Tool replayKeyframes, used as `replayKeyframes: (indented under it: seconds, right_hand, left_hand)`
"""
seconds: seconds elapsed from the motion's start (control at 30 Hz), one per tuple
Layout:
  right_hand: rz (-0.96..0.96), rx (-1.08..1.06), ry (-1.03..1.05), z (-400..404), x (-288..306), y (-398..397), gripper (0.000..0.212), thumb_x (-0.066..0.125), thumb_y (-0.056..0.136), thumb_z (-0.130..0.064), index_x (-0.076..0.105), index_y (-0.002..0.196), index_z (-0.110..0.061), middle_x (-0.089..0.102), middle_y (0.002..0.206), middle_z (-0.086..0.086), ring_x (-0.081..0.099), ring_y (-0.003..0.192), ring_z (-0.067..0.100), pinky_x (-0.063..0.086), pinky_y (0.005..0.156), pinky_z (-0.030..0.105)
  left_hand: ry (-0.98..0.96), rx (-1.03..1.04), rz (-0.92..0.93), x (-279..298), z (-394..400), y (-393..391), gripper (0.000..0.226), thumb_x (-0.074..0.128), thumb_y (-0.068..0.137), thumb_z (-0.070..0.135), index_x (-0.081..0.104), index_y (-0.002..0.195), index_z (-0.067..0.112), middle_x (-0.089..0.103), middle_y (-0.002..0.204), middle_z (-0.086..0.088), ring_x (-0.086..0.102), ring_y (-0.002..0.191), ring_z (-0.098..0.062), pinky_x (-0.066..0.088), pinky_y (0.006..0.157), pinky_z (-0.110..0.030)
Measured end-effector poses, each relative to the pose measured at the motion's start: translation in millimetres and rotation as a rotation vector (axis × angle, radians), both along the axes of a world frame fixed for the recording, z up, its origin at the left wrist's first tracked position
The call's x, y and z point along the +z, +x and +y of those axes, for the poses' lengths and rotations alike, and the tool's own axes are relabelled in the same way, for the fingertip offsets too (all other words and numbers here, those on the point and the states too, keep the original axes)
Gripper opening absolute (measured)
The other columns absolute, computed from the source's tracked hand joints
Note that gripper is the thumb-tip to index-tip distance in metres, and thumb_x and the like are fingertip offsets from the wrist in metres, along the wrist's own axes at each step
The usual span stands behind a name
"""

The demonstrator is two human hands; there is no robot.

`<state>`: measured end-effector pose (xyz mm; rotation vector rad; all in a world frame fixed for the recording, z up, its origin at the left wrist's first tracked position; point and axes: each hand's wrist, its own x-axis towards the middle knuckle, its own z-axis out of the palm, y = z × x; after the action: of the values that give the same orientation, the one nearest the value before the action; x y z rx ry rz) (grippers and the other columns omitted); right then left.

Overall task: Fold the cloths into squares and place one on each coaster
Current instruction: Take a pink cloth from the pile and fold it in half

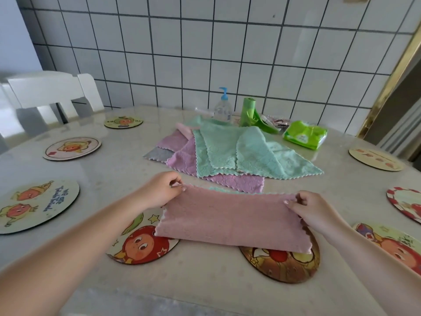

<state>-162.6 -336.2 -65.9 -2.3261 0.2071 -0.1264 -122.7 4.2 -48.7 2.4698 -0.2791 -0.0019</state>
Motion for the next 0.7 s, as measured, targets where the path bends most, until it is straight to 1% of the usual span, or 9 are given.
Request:
replayKeyframes:
  seconds: [0.07,0.17,0.23,0.33,0.4,0.47,0.53,0.6,0.7]
  right_hand:
    - [-0.007,-0.008,-0.049,-3,-2,6,0.030,0.063,0.086,-0.025,0.050,0.067,-0.005,0.049,0.059,0.009,0.045,0.053,0.020,0.030,0.055,0.030]
    - [-0.010,-0.011,-0.046,-7,-6,14,0.029,0.065,0.084,-0.027,0.056,0.078,0.000,0.055,0.063,0.016,0.049,0.054,0.021,0.034,0.055,0.030]
    - [-0.013,-0.016,-0.040,-8,-9,18,0.023,0.065,0.084,-0.026,0.060,0.079,-0.005,0.063,0.068,0.018,0.053,0.054,0.022,0.038,0.055,0.031]
    - [-0.023,-0.007,-0.060,-9,-12,24,0.015,0.065,0.085,-0.025,0.061,0.077,-0.013,0.066,0.070,0.013,0.056,0.056,0.022,0.038,0.055,0.030]
    - [-0.024,0.005,-0.088,-9,-12,27,0.011,0.064,0.085,-0.025,0.061,0.076,-0.020,0.067,0.071,0.006,0.060,0.062,0.024,0.039,0.057,0.030]
    - [-0.028,0.007,-0.113,-9,-12,28,0.011,0.064,0.085,-0.025,0.059,0.076,-0.024,0.067,0.073,0.001,0.062,0.066,0.024,0.039,0.057,0.030]
    - [-0.029,0.002,-0.130,-9,-13,30,0.008,0.064,0.086,-0.027,0.059,0.080,-0.023,0.067,0.077,0.000,0.062,0.068,0.023,0.040,0.057,0.030]
    - [-0.024,0.000,-0.124,-9,-15,31,0.008,0.062,0.086,-0.028,0.058,0.089,-0.022,0.067,0.081,-0.002,0.059,0.063,0.020,0.039,0.055,0.029]
    - [-0.028,0.009,-0.112,-8,-17,31,0.015,0.060,0.088,-0.026,0.056,0.100,-0.019,0.066,0.078,-0.002,0.051,0.052,0.015,0.034,0.050,0.026]
  left_hand:
    - [0.035,0.000,0.000,-2,0,7,0.017,0.055,0.092,0.023,0.059,0.091,0.007,0.057,0.084,-0.005,0.047,0.062,-0.011,0.035,0.052,-0.021]
    - [0.055,0.008,-0.006,-5,-2,17,0.012,0.057,0.091,0.021,0.058,0.087,0.010,0.055,0.082,0.001,0.046,0.064,-0.008,0.034,0.053,-0.021]
    - [0.063,0.013,-0.011,-6,-3,20,0.011,0.058,0.090,0.020,0.058,0.087,0.010,0.054,0.081,0.004,0.048,0.068,-0.008,0.034,0.056,-0.020]
    - [0.074,0.017,-0.008,-10,-2,25,0.013,0.059,0.089,0.021,0.059,0.086,0.009,0.059,0.086,-0.003,0.055,0.078,-0.018,0.041,0.065,-0.024]
    - [0.076,0.022,-0.005,-12,-2,27,0.013,0.058,0.090,0.019,0.059,0.088,0.006,0.060,0.087,-0.005,0.057,0.081,-0.022,0.041,0.065,-0.023]
    - [0.072,0.022,-0.004,-14,-2,30,0.014,0.058,0.089,0.019,0.059,0.090,0.005,0.059,0.086,-0.003,0.056,0.078,-0.018,0.039,0.063,-0.021]
    - [0.077,0.024,0.001,-15,-2,31,0.013,0.059,0.089,0.021,0.058,0.089,0.008,0.057,0.083,0.000,0.053,0.071,-0.012,0.039,0.057,-0.020]
    - [0.061,0.041,0.014,-17,-2,32,0.010,0.058,0.090,0.022,0.054,0.088,0.012,0.057,0.080,-0.002,0.052,0.065,-0.013,0.040,0.052,-0.021]
    - [0.042,0.071,0.014,-19,-4,33,0.015,0.058,0.090,0.022,0.050,0.095,0.011,0.052,0.065,0.000,0.044,0.054,-0.011,0.033,0.047,-0.022]
